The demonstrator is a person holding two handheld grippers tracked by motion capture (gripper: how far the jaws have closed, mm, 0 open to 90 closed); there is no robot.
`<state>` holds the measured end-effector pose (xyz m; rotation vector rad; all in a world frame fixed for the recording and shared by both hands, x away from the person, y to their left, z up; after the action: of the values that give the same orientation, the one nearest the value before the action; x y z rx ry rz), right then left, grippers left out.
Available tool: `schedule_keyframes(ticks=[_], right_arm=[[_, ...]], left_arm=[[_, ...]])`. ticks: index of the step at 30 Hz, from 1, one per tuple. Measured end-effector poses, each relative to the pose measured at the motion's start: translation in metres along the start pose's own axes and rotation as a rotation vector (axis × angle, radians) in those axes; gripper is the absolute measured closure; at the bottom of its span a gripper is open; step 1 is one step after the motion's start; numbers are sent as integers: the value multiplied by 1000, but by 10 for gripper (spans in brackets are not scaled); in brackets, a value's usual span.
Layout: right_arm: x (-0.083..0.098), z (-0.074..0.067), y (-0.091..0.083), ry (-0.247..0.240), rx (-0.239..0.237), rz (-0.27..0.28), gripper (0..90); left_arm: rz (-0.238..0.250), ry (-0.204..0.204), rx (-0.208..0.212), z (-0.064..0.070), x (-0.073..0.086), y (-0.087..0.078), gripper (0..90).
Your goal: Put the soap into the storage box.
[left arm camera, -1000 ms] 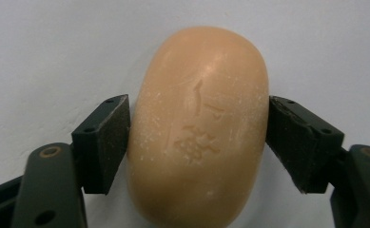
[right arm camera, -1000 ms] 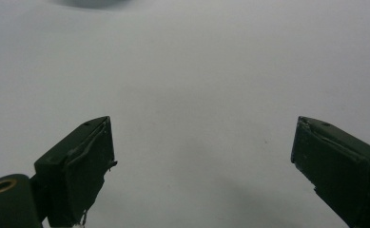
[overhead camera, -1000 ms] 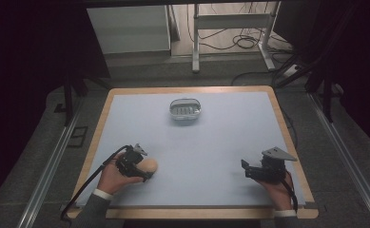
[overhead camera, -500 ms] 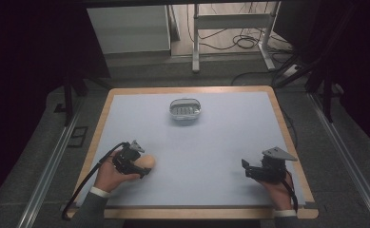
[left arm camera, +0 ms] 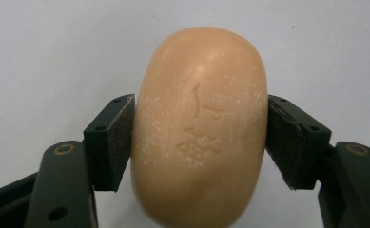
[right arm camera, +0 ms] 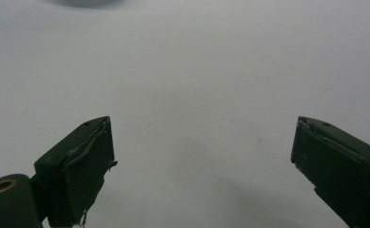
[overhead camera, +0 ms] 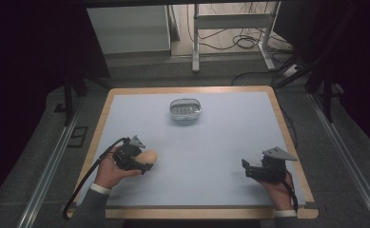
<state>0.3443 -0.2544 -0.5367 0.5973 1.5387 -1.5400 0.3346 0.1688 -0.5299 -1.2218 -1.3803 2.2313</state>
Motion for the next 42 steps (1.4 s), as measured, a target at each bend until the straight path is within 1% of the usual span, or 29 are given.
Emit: schedule_keyframes(ticks=[3, 4, 5, 9, 16, 19, 22, 24, 27, 32, 35, 42], right_arm=[[0, 0, 0, 1, 1, 2, 70], [0, 0, 0, 1, -1, 1, 70], [0, 0, 0, 0, -1, 0, 70], [1, 0, 1, 0, 1, -6, 70], [1, 1, 1, 3, 2, -7, 70], [1, 0, 1, 4, -5, -7, 70], [0, 0, 1, 6, -6, -3, 70], [0, 0, 1, 7, -7, -4, 70], [1, 0, 1, 7, -7, -5, 70], [1, 0, 1, 8, -7, -9, 70], [1, 0, 1, 7, -9, -10, 70], [2, 1, 2, 7, -6, -13, 70]], left_arm=[[4, 2, -7, 1, -2, -3, 309], [12, 8, -19, 3, -4, -5, 309], [15, 16, -14, 3, -5, -7, 309], [26, 17, -12, 5, -9, -8, 309], [23, 26, -9, 4, -14, -8, 310], [30, 22, -10, 4, -17, -9, 310], [27, 28, -10, 3, -20, -9, 311], [32, 26, -4, 3, -22, -9, 311], [27, 34, -11, 2, -25, -10, 311], [34, 47, -16, 5, -31, -12, 312], [40, 46, -12, 5, -34, -13, 312], [39, 51, -22, 3, -38, -14, 312]])
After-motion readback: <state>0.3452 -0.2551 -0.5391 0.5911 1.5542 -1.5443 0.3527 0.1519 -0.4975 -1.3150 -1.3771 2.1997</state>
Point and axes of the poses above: each handheld gripper's, and its own axes: y roughly forward along the jaws, x roughly out of its underside, z roughly to its right, the point moved 5 cm from there along y, roughly forward along the jaws, and after that the axes turned 12 degrees about x, right-handed, at the moved point
